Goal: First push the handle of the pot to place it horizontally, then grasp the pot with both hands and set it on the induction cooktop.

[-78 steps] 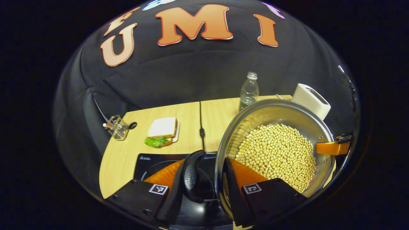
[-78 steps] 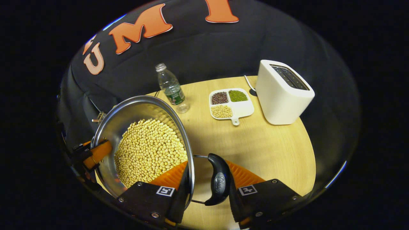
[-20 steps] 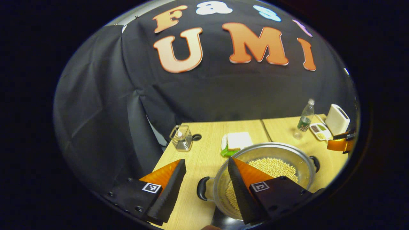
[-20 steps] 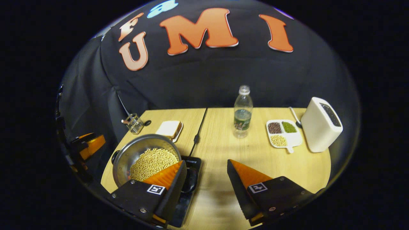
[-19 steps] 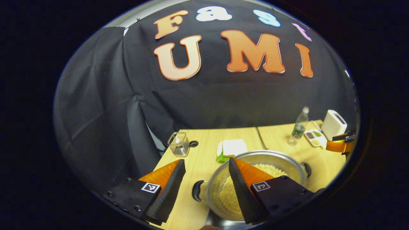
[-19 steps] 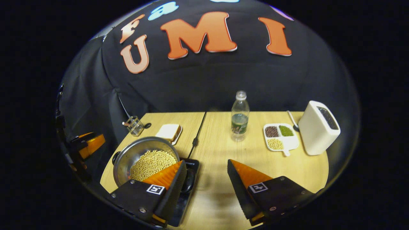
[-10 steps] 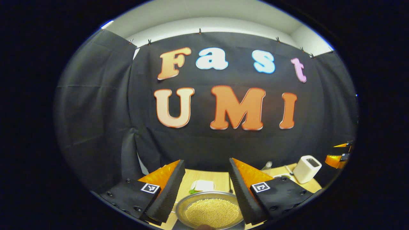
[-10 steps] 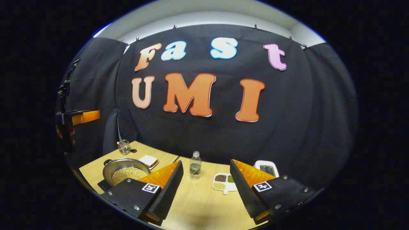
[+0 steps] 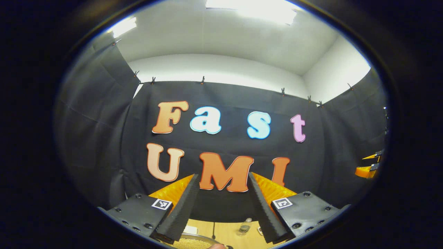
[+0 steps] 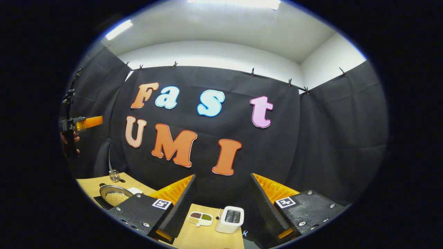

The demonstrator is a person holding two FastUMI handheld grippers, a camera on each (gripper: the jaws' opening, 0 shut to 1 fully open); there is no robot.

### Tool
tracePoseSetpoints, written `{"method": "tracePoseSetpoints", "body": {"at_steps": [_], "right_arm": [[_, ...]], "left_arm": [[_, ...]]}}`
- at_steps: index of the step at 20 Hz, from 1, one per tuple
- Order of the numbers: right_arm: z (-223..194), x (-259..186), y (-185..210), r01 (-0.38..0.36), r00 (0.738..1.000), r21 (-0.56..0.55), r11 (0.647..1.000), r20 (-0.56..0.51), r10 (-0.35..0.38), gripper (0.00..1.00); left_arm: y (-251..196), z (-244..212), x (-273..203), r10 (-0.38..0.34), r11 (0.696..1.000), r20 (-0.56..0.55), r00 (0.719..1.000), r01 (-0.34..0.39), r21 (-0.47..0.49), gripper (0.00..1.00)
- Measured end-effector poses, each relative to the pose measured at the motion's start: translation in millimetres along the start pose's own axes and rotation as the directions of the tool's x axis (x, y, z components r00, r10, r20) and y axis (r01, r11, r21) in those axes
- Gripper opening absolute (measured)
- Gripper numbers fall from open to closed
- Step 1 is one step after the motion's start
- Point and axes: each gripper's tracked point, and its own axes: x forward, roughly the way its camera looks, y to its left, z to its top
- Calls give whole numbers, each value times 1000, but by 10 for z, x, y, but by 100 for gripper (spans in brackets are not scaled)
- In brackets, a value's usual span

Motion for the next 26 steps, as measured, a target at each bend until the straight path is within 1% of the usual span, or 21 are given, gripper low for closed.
{"method": "tracePoseSetpoints", "body": {"at_steps": [2, 3, 4, 6, 7, 8, 9, 10, 11, 13, 15, 19, 20, 21, 26], "right_arm": [[257, -94, -156, 14, 999, 13, 1000, 30, -14, 97], [343, -135, -202, 16, 999, 14, 1000, 41, -17, 97], [385, -166, -233, 24, 999, 11, 1000, 49, -24, 90], [410, -190, -352, 72, 996, -6, 997, 46, -72, 98], [458, -217, -415, 86, 995, -7, 996, 55, -85, 98], [522, -241, -435, 92, 993, -4, 996, 69, -92, 93], [579, -273, -443, 94, 992, 2, 996, 83, -93, 94], [623, -293, -458, 95, 990, 6, 995, 100, -95, 97], [658, -302, -455, 95, 989, 5, 995, 113, -95, 94], [748, -353, -422, 82, 986, -1, 997, 143, -81, 94], [844, -402, -382, 68, 983, -17, 998, 170, -64, 93], [953, -421, -307, 75, 978, -60, 995, 200, -62, 93], [970, -432, -290, 77, 977, -60, 995, 202, -63, 97], [980, -430, -305, 81, 976, -55, 995, 205, -69, 93], [1000, -404, -326, 107, 973, -28, 994, 207, -99, 94]], "left_arm": [[-87, 181, -9, -8, 1000, 31, 999, 8, 9, 92], [-146, 251, 5, -15, 1000, 46, 999, 15, 4, 90], [-202, 310, 11, -21, 1000, 63, 998, 21, -9, 92], [-271, 394, -4, -28, 999, 104, 994, 32, -29, 93], [-228, 429, -26, -20, 999, 122, 992, 24, -32, 96], [-212, 452, -36, -14, 999, 133, 991, 18, -33, 97], [-226, 454, -45, -12, 999, 142, 990, 16, -32, 97], [-223, 456, -50, -10, 1000, 143, 990, 14, -27, 96], [-228, 463, -48, -11, 1000, 148, 989, 14, -18, 96], [-208, 522, -57, -4, 1000, 168, 986, 5, -3, 97], [-218, 570, -61, -2, 1000, 189, 982, 3, -8, 96], [-97, 682, -93, 28, 1000, 234, 972, -24, -18, 97], [-72, 685, -101, 31, 999, 237, 971, -28, -16, 96], [-64, 688, -101, 32, 999, 237, 971, -30, -12, 96], [-47, 674, -75, 24, 1000, 232, 972, -20, -17, 96]]}}
